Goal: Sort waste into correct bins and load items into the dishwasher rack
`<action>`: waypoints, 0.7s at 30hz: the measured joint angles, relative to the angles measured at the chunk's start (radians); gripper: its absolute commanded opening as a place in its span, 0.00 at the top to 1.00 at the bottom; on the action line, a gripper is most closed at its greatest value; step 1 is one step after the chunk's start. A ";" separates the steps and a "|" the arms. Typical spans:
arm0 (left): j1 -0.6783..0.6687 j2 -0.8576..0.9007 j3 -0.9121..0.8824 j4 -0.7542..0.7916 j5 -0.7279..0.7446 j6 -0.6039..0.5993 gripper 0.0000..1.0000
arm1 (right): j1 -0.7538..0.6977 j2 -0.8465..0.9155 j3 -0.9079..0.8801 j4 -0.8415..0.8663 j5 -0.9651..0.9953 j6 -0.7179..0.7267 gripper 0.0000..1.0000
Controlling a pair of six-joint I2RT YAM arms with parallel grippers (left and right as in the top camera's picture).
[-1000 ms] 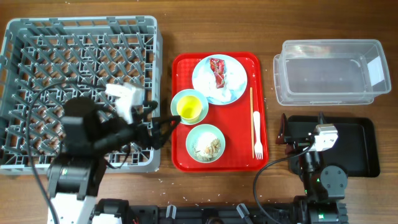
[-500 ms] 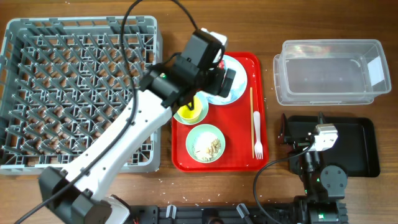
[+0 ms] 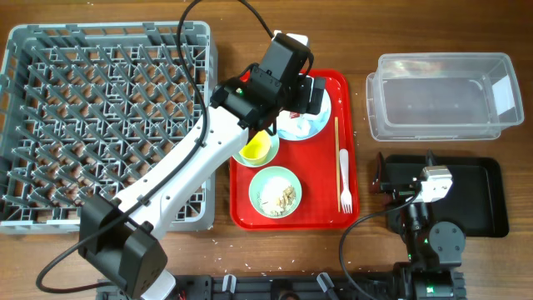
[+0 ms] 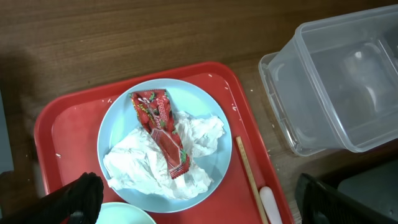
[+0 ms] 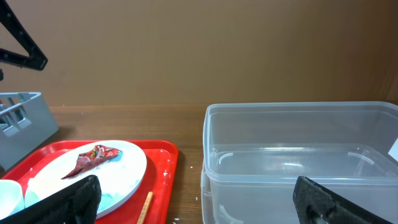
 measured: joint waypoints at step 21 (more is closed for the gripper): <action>0.632 -0.370 0.015 -0.532 -0.043 -0.230 0.00 | 0.000 0.000 0.000 0.000 0.001 -0.117 0.00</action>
